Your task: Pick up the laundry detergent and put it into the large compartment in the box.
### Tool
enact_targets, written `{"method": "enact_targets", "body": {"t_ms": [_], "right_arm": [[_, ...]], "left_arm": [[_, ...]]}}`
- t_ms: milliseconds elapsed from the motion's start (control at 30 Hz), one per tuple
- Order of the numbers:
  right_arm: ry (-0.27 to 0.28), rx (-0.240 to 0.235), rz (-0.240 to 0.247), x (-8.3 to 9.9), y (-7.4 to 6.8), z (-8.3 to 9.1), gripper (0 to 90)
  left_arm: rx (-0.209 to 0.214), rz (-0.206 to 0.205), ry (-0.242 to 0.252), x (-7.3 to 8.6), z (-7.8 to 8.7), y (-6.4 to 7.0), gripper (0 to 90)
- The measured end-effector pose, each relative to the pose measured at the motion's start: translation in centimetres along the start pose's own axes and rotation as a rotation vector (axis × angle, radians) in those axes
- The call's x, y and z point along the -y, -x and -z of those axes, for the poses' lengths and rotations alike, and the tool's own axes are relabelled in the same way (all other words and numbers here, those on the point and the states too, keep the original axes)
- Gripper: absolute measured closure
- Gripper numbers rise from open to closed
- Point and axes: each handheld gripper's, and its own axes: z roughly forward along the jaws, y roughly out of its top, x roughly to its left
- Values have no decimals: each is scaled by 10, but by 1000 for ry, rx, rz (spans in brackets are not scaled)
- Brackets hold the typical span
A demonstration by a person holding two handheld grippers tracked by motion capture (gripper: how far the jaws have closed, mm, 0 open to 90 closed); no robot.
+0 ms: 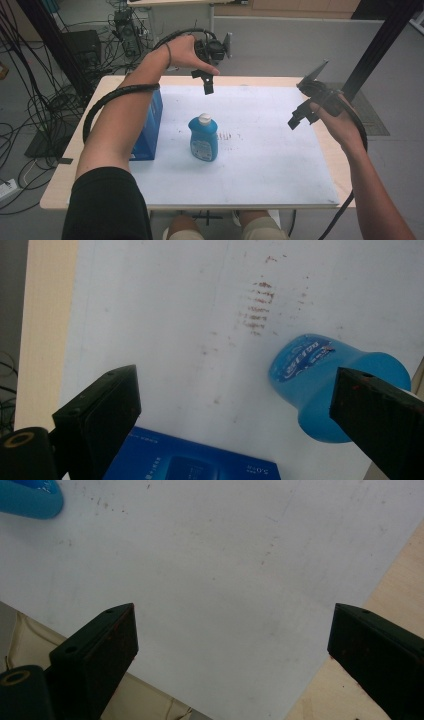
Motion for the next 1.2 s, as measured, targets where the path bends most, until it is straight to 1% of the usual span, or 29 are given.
{"method": "enact_targets", "body": {"t_ms": [267,500,700,833,900,933,1033,1200], "right_arm": [[-4,2,-1,-1,-2,-1,61],[-5,9,-2,-1,-4,1,62],[-4,11,-3,-1,-4,1,61],[-1,13,0,-1,-6,1,61],[-1,14,-2,-1,-6,1,61],[0,14,-3,-1,-7,1,61],[1,15,-2,-1,-7,1,61],[2,15,-6,1,-6,3,61]], "left_arm": [[0,0,7,3,2,0,67],[7,8,25,8,4,-3,68],[10,1,25,8,4,-2,68],[17,4,25,9,5,-2,69],[16,-4,21,8,6,-1,69],[17,-2,21,8,7,0,69],[22,-6,29,9,9,2,69],[15,-23,29,10,12,9,68]]}}
